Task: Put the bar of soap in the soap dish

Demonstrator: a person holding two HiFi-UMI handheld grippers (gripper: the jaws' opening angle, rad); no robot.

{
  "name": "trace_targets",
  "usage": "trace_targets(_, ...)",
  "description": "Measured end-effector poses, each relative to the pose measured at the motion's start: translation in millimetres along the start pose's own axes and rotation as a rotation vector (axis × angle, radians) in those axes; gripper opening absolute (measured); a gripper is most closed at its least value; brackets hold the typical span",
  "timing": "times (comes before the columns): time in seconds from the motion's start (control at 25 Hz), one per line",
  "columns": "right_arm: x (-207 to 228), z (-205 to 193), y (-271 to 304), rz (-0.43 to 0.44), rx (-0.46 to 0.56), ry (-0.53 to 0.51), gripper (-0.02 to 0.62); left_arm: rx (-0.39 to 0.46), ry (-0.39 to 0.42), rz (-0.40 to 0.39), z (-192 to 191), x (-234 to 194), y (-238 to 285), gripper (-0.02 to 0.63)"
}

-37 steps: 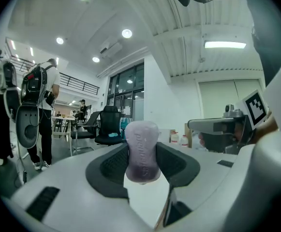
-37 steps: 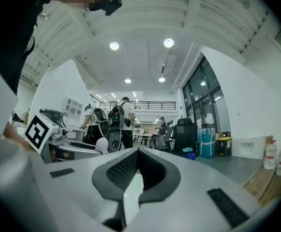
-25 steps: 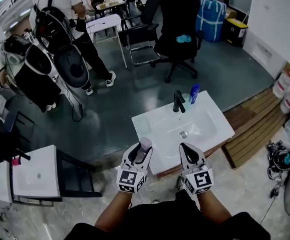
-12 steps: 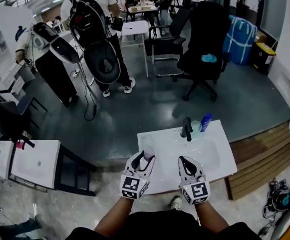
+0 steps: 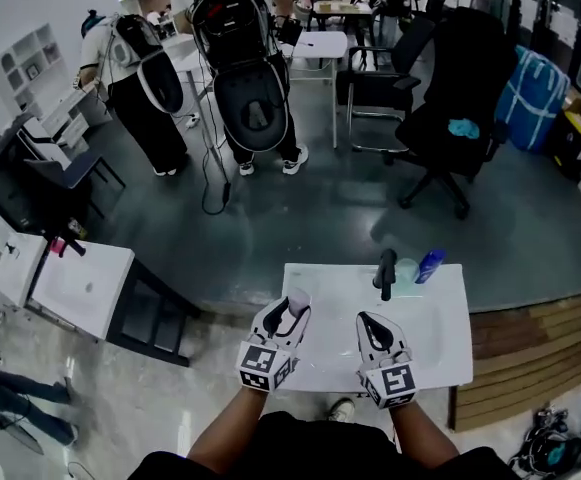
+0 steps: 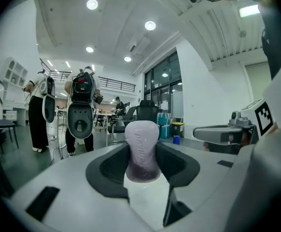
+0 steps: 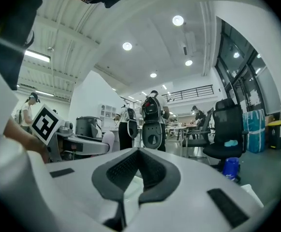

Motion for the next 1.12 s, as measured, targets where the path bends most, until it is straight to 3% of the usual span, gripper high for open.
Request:
trace_targets(0.16,5.1,-9.0,6.3,0.047,-0.010,0.008,0.006,-0.032,-0.027,0.058,-11.6,-4.5,3.5,0.196)
trace_targets(0.48,7.5,-26.5,30.4,0.077,-0.058,0.037,0.006,-0.087,-0.077,0.098,-35.7,-28.3,17.2,0.196)
trace_targets(1.12,14.7,-66.4,65.4,0.040,-0.165,0.095,0.006,-0.241,-0.163,0.146,-84.9,-65.6,59.6,0.195)
Point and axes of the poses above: the fingertips, and each gripper's own axes: y forward along the fingers, x to its right, z out of its top, the point moved 6 cm from there along -y, backward along the fingers, and after that the axes turned 5 degrees about y, right-handed, at the moved point
